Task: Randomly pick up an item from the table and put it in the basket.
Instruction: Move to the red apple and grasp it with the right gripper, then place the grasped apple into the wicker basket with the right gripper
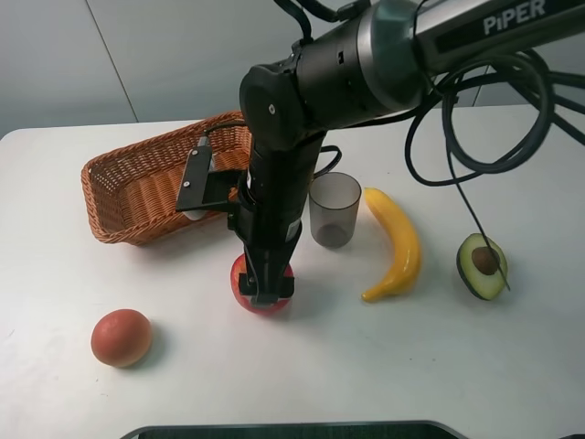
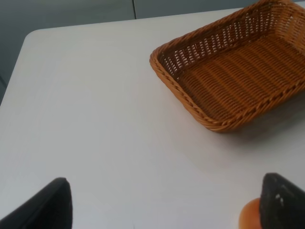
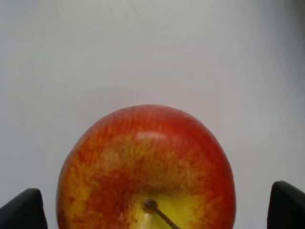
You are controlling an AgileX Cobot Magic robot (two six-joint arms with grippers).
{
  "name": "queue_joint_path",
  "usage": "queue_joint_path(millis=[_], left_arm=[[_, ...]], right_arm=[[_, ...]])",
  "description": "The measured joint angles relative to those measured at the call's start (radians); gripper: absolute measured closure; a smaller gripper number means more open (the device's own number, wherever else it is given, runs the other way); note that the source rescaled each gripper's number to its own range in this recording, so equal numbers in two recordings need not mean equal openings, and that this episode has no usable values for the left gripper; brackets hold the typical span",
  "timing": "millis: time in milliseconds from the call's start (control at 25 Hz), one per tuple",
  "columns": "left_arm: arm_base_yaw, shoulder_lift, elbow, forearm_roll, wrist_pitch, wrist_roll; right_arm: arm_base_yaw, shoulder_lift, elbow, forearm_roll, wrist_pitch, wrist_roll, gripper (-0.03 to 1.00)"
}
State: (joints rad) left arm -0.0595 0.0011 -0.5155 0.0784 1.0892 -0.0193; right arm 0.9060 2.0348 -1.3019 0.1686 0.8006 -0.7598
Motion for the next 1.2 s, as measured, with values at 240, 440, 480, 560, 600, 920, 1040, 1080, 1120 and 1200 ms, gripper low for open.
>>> queue_joint_path(millis=[240, 440, 480, 560, 600, 920, 1040, 1080, 1120, 1200], left_arm=[[0.0, 0.0, 0.0, 0.0, 0.0, 0.0], [0.0, 0.0, 0.0, 0.0, 0.0, 0.0], [0.0, 0.0, 0.0, 0.0, 0.0, 0.0], [0.0, 0.0, 0.0, 0.0, 0.0, 0.0], [0.0, 0.0, 0.0, 0.0, 0.0, 0.0], [0.0, 0.0, 0.0, 0.0, 0.0, 0.0], [0.0, 0.0, 0.0, 0.0, 0.0, 0.0], [0.0, 0.0, 0.0, 0.0, 0.0, 0.0], [0.0, 0.0, 0.0, 0.0, 0.0, 0.0], [0.0, 0.0, 0.0, 0.0, 0.0, 0.0]], right_arm=[[0.0, 0.026, 0.0, 0.0, -0.005, 0.003, -0.03], [0.0, 0.036, 0.0, 0.0, -0.032, 0.018, -0.03], [0.0, 0.036, 0.0, 0.0, -0.039, 0.018, -0.03], [0.0, 0.036, 0.0, 0.0, -0.045, 0.018, 0.01], [0.0, 0.036, 0.0, 0.0, -0.045, 0.018, 0.24], [0.0, 0.036, 0.0, 0.0, -0.045, 0.022, 0.94], [0.0, 0.036, 0.0, 0.0, -0.045, 0.022, 0.94], [0.0, 0.036, 0.0, 0.0, -0.045, 0.022, 0.94], [0.0, 0.036, 0.0, 0.0, -0.045, 0.022, 0.94], [0.0, 0.036, 0.0, 0.0, -0.045, 0.022, 0.94]])
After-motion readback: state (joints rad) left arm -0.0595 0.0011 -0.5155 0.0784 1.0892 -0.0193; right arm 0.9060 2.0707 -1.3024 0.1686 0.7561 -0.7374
